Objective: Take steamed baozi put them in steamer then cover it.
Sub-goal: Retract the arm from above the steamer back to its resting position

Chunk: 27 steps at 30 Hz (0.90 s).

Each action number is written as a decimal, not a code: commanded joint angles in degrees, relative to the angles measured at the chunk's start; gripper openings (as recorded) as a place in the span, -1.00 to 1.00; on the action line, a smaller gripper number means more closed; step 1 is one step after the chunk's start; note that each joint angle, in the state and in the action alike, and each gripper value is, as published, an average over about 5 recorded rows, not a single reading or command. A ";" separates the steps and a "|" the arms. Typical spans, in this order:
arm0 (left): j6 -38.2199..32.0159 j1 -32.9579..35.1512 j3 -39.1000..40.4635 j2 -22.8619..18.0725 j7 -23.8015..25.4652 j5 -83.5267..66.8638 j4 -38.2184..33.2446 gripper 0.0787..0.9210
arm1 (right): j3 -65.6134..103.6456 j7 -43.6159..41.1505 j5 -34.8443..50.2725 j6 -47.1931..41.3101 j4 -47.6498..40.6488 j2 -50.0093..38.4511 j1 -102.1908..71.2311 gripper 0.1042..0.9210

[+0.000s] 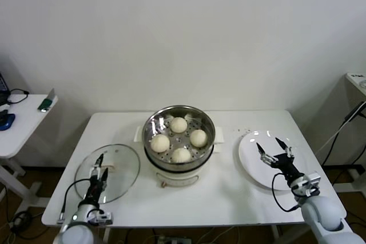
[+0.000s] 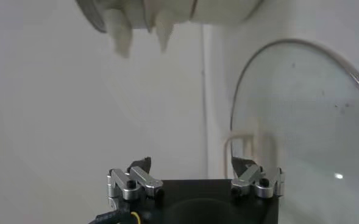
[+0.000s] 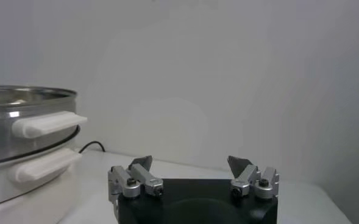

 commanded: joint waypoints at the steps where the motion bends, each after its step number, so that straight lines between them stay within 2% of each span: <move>1: 0.19 -6.15 -0.24 0.31 -0.90 2.51 7.45 0.77 | 0.97 0.05 -0.67 0.27 -0.16 0.83 -0.87 0.76; 19: -0.03 -9.33 0.46 0.93 -1.20 -1.40 10.00 0.74 | 0.41 -1.16 -5.47 1.60 -2.13 1.59 -0.78 0.76; 23: -0.58 -9.21 0.53 0.69 -0.75 -1.50 10.19 0.53 | 0.35 -1.21 -6.16 1.75 -2.52 2.03 -0.55 0.76; 27: -0.84 -9.13 0.61 0.51 -0.58 -1.55 10.10 0.24 | 0.28 -1.25 -6.74 1.95 -3.07 2.40 -0.18 0.76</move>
